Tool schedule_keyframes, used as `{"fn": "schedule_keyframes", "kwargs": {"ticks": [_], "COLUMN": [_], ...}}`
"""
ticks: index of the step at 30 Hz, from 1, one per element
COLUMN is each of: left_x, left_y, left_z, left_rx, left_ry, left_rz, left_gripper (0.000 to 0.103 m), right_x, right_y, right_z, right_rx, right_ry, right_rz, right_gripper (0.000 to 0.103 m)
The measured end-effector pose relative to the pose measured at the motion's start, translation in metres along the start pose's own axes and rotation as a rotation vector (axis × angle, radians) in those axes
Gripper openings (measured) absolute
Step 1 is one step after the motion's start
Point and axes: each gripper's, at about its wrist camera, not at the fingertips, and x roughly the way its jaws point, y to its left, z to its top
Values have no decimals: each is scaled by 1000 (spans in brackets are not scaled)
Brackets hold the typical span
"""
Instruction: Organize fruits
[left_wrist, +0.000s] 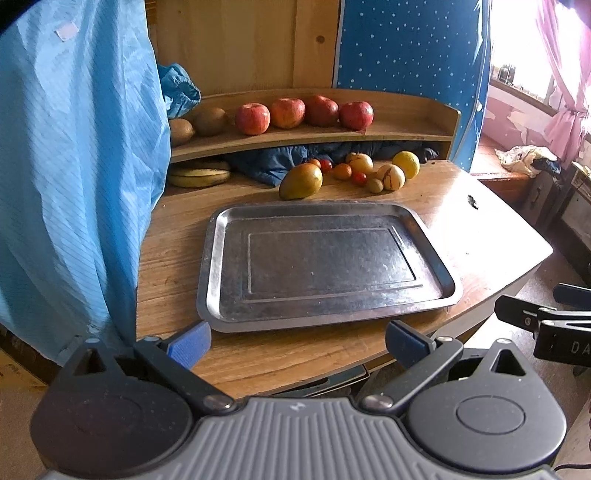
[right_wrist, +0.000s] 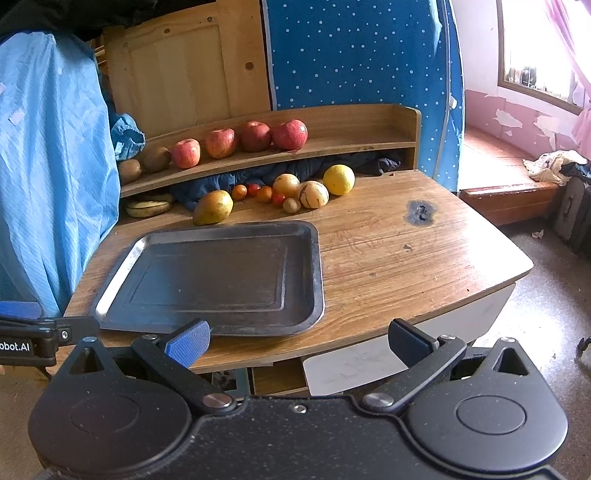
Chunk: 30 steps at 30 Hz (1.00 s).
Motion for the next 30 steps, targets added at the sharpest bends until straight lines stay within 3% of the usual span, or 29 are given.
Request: {"fn": "schedule_keyframes", "kwargs": {"ticks": [15, 30], "left_x": [25, 64], "left_y": [-18, -50], "left_z": [14, 47], "left_rx": [-46, -147], "left_ry": [71, 101], "left_rz": [26, 99], "left_gripper": [103, 103], "right_x": [26, 78], "right_y": [-22, -49], "right_z": [15, 56], "right_rx": [-43, -207], "right_ry": [44, 35], "right_rz": [60, 232], "right_gripper": [103, 103]}}
